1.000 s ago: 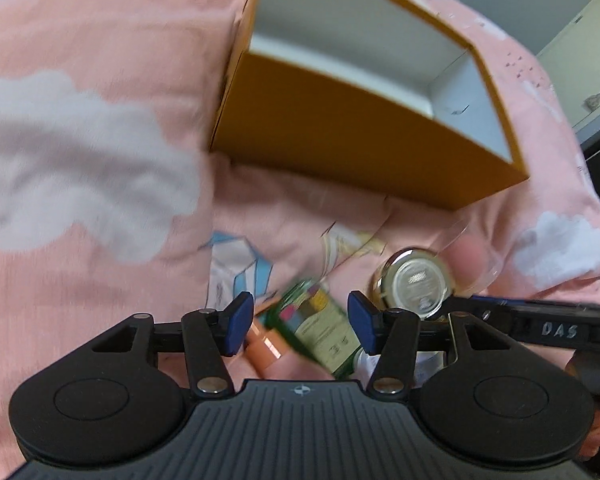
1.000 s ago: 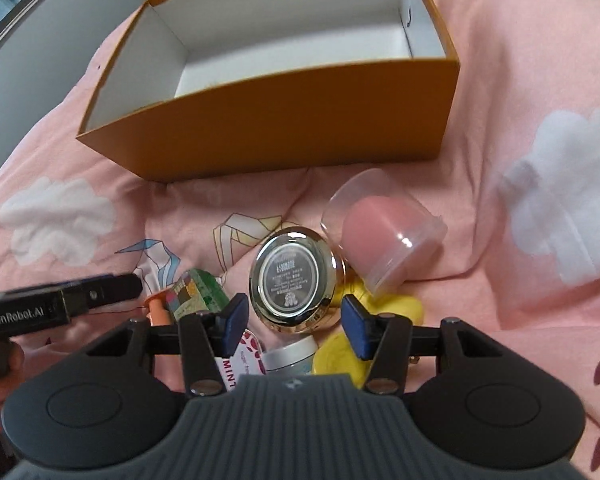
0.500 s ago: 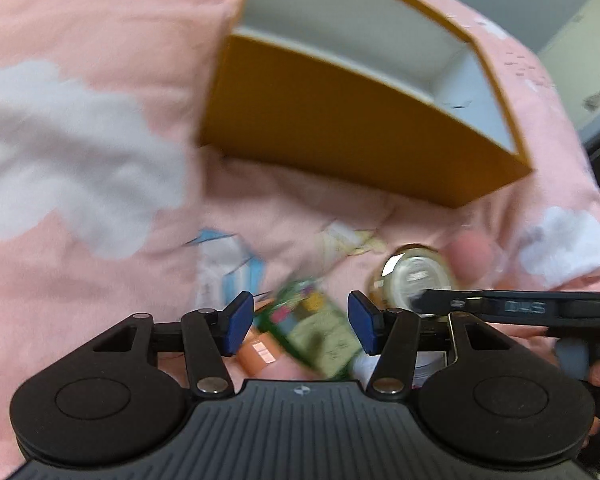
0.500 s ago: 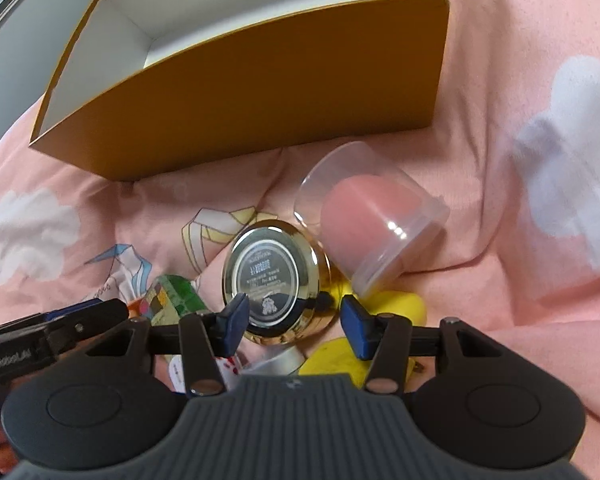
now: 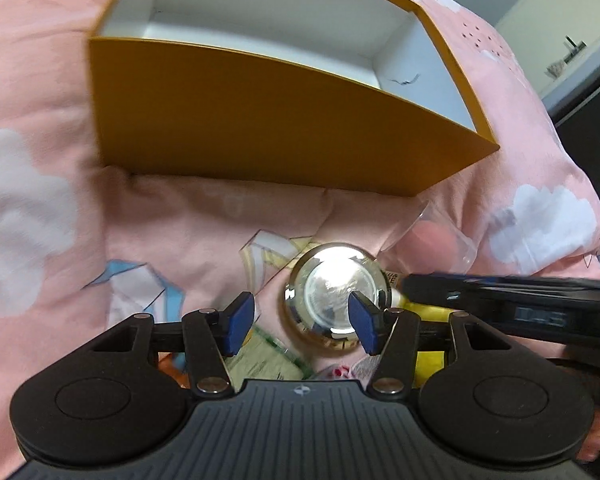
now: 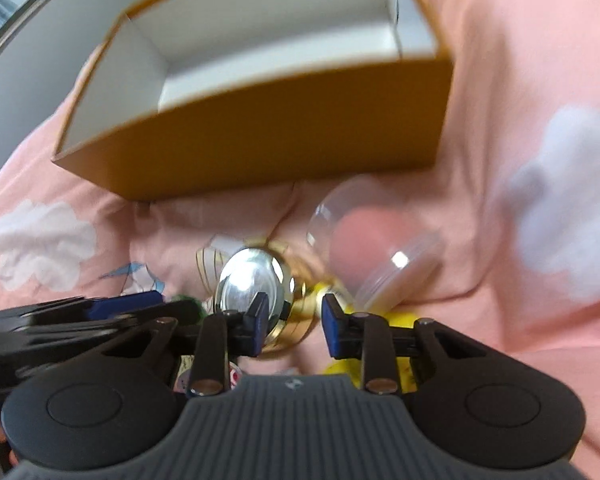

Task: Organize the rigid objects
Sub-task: 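Move both tools back to the pile and reach for the gold compact, then grasp the gold compact with the left tool while the right tool grasps the clear pink-sponge cup, then lift both held items and carry them over the orange box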

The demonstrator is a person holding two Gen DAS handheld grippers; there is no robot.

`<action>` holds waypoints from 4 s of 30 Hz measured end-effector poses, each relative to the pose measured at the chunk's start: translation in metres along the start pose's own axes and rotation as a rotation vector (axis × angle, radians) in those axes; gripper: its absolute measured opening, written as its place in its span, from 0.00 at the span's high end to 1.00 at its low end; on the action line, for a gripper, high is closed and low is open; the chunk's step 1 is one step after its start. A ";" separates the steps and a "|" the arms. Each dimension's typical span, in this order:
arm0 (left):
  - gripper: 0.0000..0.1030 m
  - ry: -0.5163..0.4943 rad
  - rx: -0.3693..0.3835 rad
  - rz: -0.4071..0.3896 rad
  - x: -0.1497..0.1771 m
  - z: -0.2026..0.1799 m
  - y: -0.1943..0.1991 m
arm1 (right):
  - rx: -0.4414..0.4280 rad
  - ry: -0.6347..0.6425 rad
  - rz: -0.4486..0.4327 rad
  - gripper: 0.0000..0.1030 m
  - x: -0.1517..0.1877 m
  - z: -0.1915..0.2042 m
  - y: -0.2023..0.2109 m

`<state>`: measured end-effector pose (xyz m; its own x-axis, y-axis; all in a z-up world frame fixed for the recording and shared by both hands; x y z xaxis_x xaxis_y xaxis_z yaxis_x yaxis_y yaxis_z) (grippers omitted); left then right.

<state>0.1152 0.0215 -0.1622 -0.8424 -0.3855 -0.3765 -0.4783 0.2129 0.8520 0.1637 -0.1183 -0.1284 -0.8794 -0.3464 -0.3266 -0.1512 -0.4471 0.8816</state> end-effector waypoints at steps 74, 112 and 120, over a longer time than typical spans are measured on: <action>0.46 0.039 0.121 0.062 0.017 -0.030 -0.033 | 0.144 0.168 -0.028 0.38 -0.003 -0.034 0.005; 0.61 -0.056 0.112 0.021 0.008 -0.034 -0.032 | 0.124 0.105 -0.039 0.38 -0.007 -0.051 0.014; 0.21 0.027 0.180 0.065 0.000 -0.027 -0.056 | 0.114 0.105 -0.038 0.38 -0.011 -0.050 0.009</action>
<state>0.1490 -0.0148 -0.1999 -0.8673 -0.3888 -0.3108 -0.4615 0.3944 0.7947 0.1941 -0.1598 -0.1339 -0.8208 -0.4183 -0.3889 -0.2391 -0.3666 0.8991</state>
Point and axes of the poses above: each gripper's, at about its wrist camera, not at the fingertips, and y roughly against the way its jaws point, z to its left, x to its underside, the point moved 9 cm from there along -y, roughly the way its jaws point, and after that the axes turned 1 degree about y, right-handed, at the moved point
